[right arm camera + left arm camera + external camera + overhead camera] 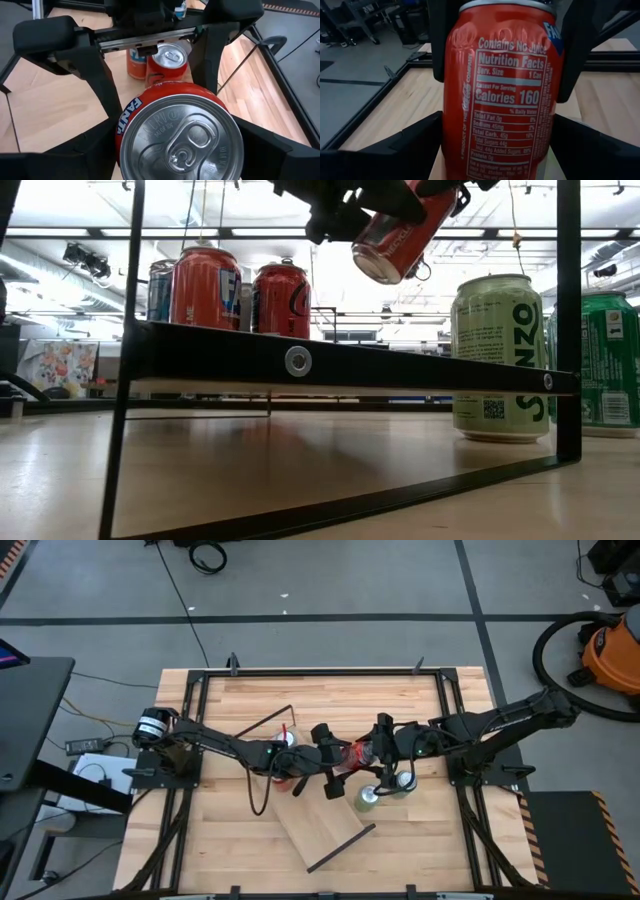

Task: Place canned beverage on shelf
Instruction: Put the orange soda can on the shelf

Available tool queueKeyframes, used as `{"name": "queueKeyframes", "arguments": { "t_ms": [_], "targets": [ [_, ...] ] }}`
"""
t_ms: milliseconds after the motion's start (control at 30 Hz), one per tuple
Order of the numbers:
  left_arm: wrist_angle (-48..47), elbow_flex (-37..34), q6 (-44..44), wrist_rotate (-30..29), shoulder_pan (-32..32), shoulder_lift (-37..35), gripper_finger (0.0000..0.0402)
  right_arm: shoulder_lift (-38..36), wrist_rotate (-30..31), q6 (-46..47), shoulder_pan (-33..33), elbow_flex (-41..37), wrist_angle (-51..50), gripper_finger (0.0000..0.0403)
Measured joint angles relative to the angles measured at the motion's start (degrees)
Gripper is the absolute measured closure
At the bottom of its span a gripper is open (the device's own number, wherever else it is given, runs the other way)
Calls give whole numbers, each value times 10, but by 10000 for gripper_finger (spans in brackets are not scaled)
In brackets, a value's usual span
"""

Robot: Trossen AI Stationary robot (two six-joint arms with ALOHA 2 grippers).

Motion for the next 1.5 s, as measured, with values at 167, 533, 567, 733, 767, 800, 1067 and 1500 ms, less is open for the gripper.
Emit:
{"name": "queueKeyframes", "arguments": {
  "t_ms": [167, 533, 567, 733, 767, 800, 1067, 1500],
  "targets": [
    [2, 0, 0, 0, 0, 0, 81, 1, -6, 0, 0, 0, 0, 74],
    [6, 1, -51, 1, -8, 0, 96, -28, -14, 11, 0, 0, -11, 54],
    [-5, 1, -60, -4, -11, 0, 96, -37, -12, 11, 0, 0, -16, 52],
    [-32, -3, -80, -23, -40, 4, 96, -72, -9, 16, 2, 1, -27, 50],
    [-33, -2, -85, -34, -46, 2, 96, -78, -8, 15, 5, 1, -27, 50],
    [-36, -2, -94, -39, -52, 1, 96, -85, -3, 15, 7, 1, -27, 49],
    [-42, -1, -123, -141, -112, 1, 96, -127, 55, 16, 37, -10, -34, 52],
    [17, -78, -251, -235, -169, 9, 97, -148, 65, 47, 53, -139, 75, 53]
  ]
}}
